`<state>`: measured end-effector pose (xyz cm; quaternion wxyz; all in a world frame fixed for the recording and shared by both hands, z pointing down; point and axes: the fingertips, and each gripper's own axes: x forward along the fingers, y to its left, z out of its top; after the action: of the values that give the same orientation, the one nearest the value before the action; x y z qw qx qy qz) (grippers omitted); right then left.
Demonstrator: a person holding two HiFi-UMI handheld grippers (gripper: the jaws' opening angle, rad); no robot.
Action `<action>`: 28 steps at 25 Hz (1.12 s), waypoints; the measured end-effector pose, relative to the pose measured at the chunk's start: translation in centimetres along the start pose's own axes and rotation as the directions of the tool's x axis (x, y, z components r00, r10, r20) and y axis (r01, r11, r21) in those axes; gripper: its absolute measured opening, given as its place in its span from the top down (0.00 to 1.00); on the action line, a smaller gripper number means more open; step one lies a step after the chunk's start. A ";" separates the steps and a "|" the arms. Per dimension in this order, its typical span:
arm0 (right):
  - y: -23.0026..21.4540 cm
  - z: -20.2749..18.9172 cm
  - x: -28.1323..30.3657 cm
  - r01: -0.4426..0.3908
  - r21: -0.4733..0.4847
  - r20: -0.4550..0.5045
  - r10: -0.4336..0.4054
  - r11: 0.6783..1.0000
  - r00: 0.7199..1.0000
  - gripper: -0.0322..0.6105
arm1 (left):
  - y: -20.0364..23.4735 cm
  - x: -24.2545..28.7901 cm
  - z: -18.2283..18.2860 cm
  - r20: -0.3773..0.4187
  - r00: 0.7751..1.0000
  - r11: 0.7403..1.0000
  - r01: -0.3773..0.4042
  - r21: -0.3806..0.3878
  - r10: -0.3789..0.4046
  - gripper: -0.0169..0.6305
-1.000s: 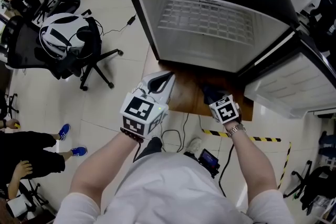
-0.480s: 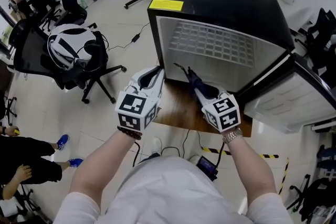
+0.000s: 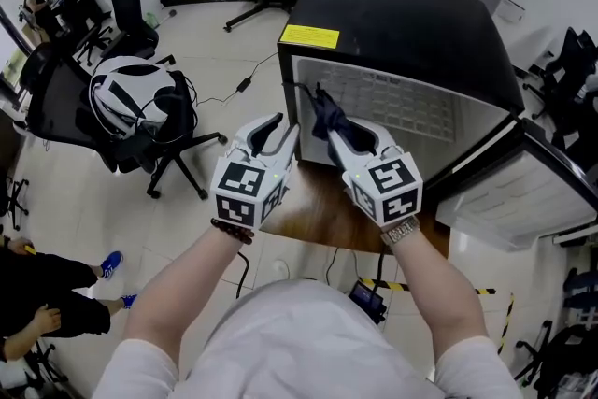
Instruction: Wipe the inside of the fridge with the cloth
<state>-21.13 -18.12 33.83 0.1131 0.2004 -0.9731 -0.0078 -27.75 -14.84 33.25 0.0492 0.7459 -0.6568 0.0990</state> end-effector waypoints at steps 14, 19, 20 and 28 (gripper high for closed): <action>-0.8 4.3 5.9 -0.012 0.009 0.072 0.011 1.000 0.997 0.83 | 2.0 3.0 0.9 -0.011 0.997 0.997 0.071 0.030 -0.071 0.66; -1.2 4.3 7.2 -0.011 0.019 0.077 0.009 1.000 0.997 0.83 | 2.1 3.6 0.7 -0.022 0.993 0.992 0.116 0.046 -0.115 0.64; -1.3 4.3 7.3 -0.009 0.023 0.081 0.007 1.000 0.997 0.83 | 2.0 3.7 0.7 -0.021 0.992 0.991 0.125 0.049 -0.124 0.64; -3.7 4.0 8.0 0.026 0.056 0.105 -0.032 0.998 0.994 0.83 | 1.3 4.5 0.6 -0.019 0.987 0.986 0.161 0.043 -0.160 0.63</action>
<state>-27.72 -24.72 31.42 0.0559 0.2170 -0.9746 0.0063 -28.43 -19.47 33.51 0.0453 0.7966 -0.5917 0.1149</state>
